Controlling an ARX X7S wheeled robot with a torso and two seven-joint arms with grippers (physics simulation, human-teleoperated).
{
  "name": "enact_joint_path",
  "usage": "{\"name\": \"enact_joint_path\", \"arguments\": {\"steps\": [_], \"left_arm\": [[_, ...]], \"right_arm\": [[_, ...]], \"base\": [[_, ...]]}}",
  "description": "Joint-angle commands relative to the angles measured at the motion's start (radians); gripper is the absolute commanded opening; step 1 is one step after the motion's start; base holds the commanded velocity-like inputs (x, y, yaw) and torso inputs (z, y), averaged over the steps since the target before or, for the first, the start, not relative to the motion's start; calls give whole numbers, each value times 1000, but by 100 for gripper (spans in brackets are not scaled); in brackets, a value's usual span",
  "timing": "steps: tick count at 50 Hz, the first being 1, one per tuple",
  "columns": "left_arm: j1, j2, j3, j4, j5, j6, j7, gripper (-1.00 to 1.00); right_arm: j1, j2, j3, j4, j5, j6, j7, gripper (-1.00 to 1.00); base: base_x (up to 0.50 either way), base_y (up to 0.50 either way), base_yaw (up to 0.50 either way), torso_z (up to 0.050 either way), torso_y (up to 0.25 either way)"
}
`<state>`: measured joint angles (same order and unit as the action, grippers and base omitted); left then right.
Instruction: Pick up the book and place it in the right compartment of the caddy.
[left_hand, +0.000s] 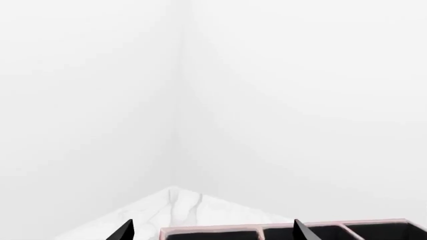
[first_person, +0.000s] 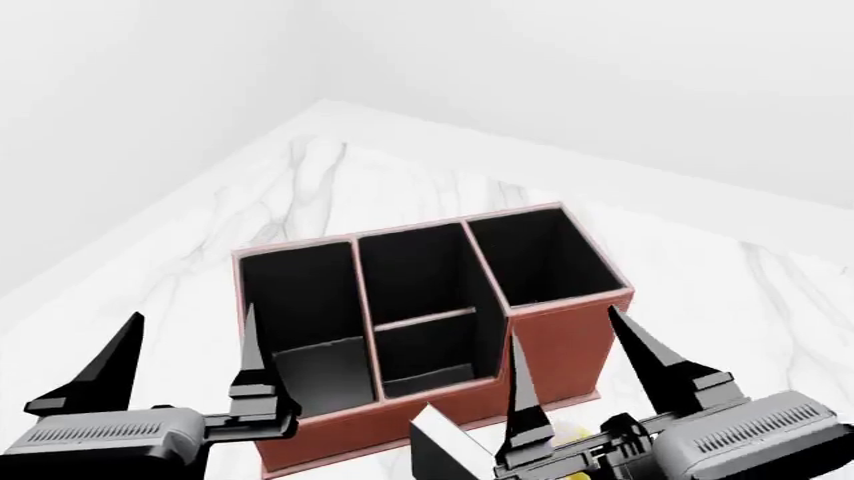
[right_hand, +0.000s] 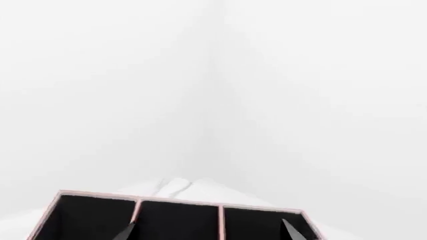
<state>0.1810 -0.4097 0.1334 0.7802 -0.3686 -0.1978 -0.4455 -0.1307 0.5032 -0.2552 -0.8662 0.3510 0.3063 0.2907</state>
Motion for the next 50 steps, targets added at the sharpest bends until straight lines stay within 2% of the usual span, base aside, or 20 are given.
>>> {"name": "enact_joint_path", "arguments": {"steps": [1,21,28,37,50], "left_arm": [[-2,-5,-1,1,-8,-5,-4,100],[-8,-6,10,-9,0,-3,-11,100],[-9,-8,14,-11,8,-2,-14,100],[-6,-11,15,-10,9,1,-17,100],[-8,-13,19,-10,9,0,-21,100]], "right_arm": [[9,92,-23,-78,95,106,-70,100],[-41,173,9,-58,248,221,-65,100],[-54,183,27,-52,301,214,-81,100],[-58,190,-41,-66,250,210,-107,100],[-97,188,-40,-32,272,181,-119,100]], "base": [[0,0,0,0,0],[0,0,0,0,0],[0,0,0,0,0],[0,0,0,0,0],[0,0,0,0,0]]}}
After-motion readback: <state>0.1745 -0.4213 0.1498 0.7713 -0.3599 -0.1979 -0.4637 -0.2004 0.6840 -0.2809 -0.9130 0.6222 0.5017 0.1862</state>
